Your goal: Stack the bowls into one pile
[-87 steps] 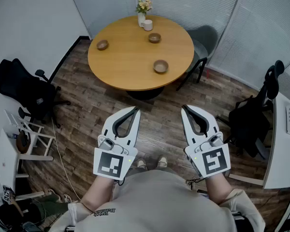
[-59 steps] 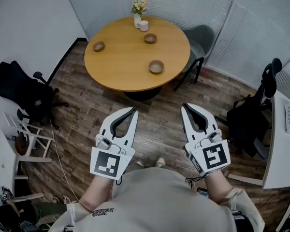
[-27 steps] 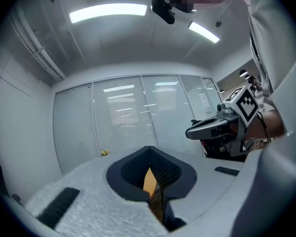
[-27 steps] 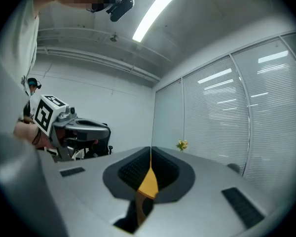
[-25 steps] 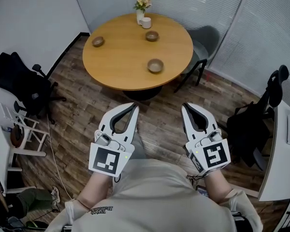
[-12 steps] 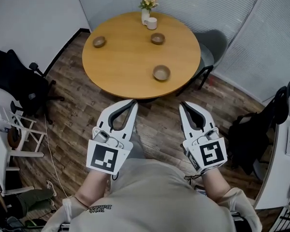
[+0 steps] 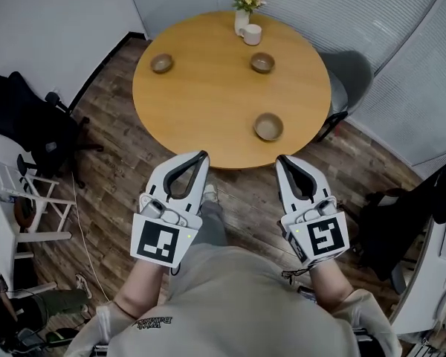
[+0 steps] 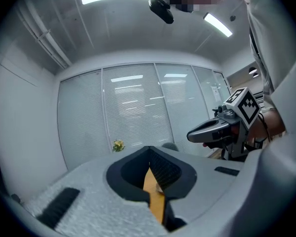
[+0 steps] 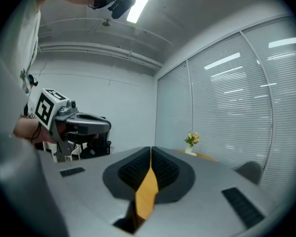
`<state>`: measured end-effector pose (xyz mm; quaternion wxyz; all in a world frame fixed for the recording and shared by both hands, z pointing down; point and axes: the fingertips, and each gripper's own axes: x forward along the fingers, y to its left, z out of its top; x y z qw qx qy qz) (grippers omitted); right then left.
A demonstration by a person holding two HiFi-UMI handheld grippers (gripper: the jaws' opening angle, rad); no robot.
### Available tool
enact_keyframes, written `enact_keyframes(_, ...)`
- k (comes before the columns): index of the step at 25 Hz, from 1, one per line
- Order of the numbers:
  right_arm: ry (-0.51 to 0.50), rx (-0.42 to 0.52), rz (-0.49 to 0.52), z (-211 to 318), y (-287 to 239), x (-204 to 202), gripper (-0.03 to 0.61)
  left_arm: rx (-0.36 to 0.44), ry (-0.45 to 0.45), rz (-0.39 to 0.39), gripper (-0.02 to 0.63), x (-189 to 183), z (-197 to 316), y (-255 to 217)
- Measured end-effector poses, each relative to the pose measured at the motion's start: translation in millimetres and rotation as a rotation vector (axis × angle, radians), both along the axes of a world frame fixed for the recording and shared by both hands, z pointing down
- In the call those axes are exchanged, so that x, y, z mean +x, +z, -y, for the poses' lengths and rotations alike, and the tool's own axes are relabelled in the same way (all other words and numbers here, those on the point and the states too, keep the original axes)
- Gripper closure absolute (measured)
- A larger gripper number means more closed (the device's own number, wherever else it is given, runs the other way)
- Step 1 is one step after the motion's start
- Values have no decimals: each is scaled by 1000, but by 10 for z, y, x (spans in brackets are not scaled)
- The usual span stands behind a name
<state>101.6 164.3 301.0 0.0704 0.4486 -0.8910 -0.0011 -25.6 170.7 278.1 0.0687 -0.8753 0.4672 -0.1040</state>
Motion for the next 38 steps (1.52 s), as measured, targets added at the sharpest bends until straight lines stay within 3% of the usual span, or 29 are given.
enact_keyframes(11, -92, -7, -31, 1054, -185, -968, 549, -51, -75, -14, 592, -862, 942, -35)
enact_keyframes(24, -102, -24, -87, 2240, -289, -1759, 549, -86, -92, -18, 594, -1677, 2105, 72)
enact_keyframes(32, -100, -24, -97, 2657, -343, -1995, 549, -87, -109, -11, 592, -1981, 2500, 50)
enact_keyframes(36, -100, -41, -123, 2790, -292, -1910, 548, -100, -123, -19, 594, -1961, 2569, 97)
enact_keyframes(38, -106, -61, -134, 2852, -234, -1861, 548, -94, -137, 13, 593, -1982, 2612, 163)
